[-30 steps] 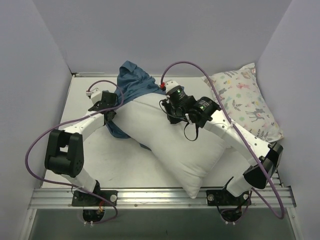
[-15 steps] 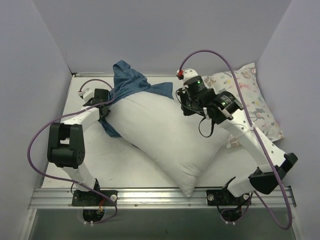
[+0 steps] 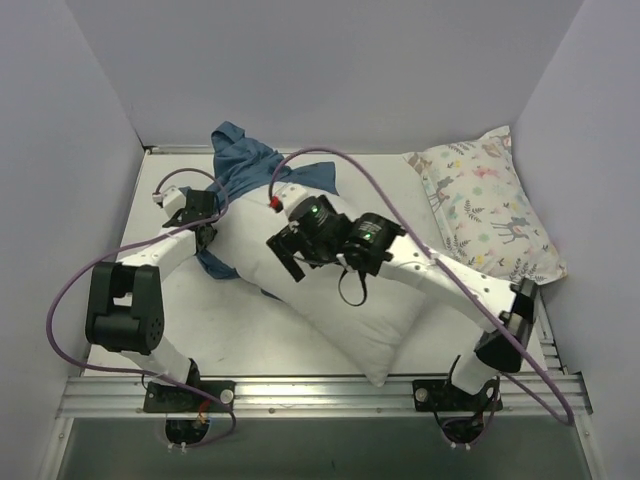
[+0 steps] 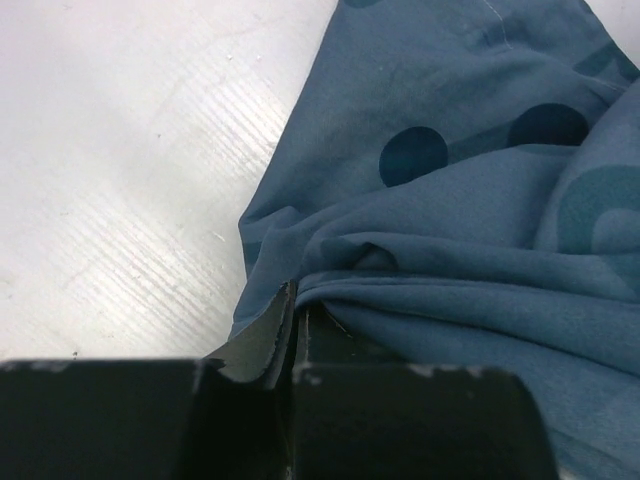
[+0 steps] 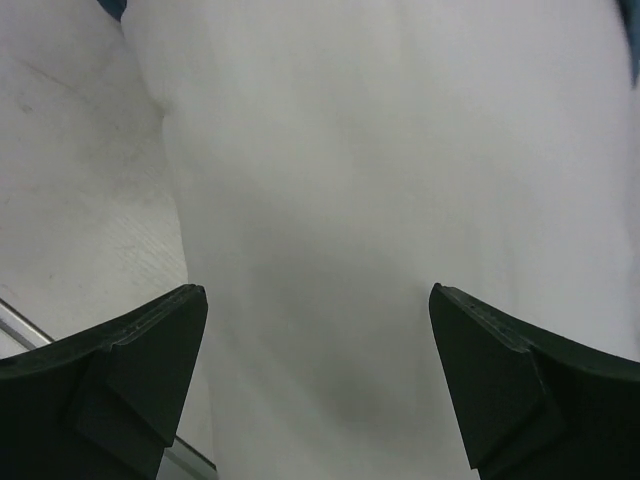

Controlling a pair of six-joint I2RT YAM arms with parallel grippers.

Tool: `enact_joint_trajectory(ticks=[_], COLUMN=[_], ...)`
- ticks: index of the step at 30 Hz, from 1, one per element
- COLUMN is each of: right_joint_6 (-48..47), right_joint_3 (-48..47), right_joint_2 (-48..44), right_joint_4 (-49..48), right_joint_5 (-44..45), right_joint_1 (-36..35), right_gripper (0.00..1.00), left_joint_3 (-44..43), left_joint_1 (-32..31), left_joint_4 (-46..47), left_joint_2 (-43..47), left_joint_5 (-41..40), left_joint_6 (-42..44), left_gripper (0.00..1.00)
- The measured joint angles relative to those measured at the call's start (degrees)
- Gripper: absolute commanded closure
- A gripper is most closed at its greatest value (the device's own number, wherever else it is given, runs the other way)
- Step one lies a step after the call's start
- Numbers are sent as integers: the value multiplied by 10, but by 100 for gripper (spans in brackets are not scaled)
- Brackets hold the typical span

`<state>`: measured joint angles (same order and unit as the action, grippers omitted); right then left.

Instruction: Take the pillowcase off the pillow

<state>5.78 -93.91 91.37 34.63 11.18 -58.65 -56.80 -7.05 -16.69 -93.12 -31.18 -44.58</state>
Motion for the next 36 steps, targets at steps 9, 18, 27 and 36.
enact_joint_trajectory(ticks=[9, 18, 27, 36], right_joint_6=[-30, 14, 54, 73], right_joint_3=[28, 82, 130, 130], right_joint_2=[181, 164, -12, -61], right_joint_4=[-67, -113, -82, -36], right_joint_5=[80, 104, 71, -22], right_joint_1=[-47, 15, 77, 146], right_gripper=[18, 100, 100, 100], left_joint_3=[17, -16, -81, -89], left_joint_1=[-13, -18, -10, 5], left_joint_4=[2, -18, -47, -71], left_joint_2=[22, 31, 21, -2], left_joint_5=[2, 15, 59, 90], left_joint_6=[2, 17, 23, 18], left_gripper=[100, 100, 100, 100])
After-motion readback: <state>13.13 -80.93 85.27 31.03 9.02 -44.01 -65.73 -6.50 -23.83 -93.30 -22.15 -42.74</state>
